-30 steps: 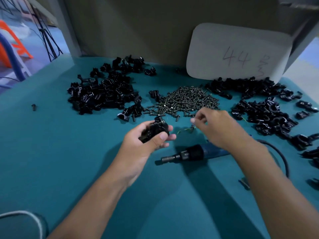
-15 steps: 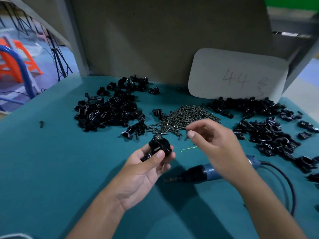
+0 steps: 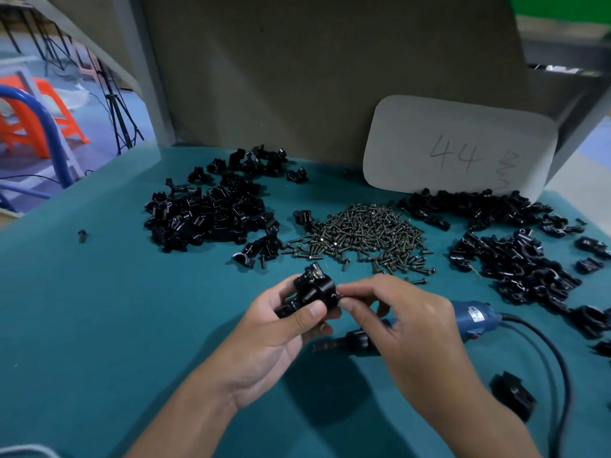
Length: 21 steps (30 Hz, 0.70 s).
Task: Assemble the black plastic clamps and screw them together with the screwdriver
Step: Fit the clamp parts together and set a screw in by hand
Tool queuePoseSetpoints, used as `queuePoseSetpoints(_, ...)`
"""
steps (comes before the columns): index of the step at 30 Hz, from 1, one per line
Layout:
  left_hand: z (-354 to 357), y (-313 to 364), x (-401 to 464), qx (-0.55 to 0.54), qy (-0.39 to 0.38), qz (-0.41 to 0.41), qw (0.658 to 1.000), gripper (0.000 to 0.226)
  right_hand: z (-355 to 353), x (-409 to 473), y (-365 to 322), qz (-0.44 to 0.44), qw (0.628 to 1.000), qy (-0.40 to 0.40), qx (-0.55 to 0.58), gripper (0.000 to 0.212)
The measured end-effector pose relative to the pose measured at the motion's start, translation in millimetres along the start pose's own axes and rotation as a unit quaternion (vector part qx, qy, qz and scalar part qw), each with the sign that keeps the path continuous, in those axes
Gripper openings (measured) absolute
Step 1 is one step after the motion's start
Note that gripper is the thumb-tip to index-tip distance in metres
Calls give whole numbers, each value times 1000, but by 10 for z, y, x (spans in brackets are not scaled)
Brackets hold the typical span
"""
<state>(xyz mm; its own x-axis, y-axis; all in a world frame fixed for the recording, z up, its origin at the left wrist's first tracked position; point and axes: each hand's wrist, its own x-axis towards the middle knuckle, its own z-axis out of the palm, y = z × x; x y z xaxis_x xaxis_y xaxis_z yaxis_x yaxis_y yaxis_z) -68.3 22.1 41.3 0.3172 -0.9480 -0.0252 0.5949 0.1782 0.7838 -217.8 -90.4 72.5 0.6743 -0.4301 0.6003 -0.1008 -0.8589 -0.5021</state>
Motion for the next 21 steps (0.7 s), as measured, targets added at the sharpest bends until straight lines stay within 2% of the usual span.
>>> queuePoseSetpoints(4, -30, -23, 6, 47, -6, 2, 999, 39, 18, -16, 34, 3, 1000, 4, -19, 11)
queuePoseSetpoints(9, -18, -87, 23, 91, -12, 20, 996, 42, 49, -49, 57, 28, 996, -29, -79, 35)
queuePoseSetpoints(13, -19, -109, 30, 105, -7, 19, 994, 38, -15, -59, 45, 50, 981, -118, -147, 37)
queuePoseSetpoints(18, -46, -99, 30, 112, -5, 23, 993, 37, -140, -56, -42, 3, 955, -186, -231, 16)
queuePoseSetpoints(21, -44, -126, 33, 145, -4, 19, 989, 39, -172, 9, -46, 26, 937, -258, -233, 32)
